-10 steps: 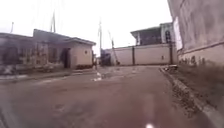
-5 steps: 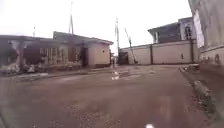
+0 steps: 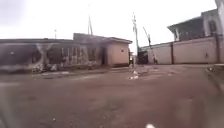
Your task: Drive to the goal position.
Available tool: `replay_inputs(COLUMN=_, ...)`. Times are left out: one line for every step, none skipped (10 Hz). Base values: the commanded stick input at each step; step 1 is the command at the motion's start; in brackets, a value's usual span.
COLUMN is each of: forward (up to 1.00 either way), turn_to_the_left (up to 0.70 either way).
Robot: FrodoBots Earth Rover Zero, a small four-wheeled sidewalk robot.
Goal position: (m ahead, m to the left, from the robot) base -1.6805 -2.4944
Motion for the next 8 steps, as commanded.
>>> replay_inputs(forward=0.00, turn_to_the_left=0.85)
replay_inputs(forward=0.00, turn_to_the_left=0.85)
replay_inputs(forward=0.00, turn_to_the_left=0.85)
replay_inputs(forward=0.00, turn_to_the_left=0.85)
replay_inputs(forward=0.00, turn_to_the_left=0.85)
replay_inputs(forward=0.00, turn_to_the_left=0.85)
replay_inputs(forward=0.00, turn_to_the_left=0.85)
replay_inputs(forward=0.00, turn_to_the_left=0.85)
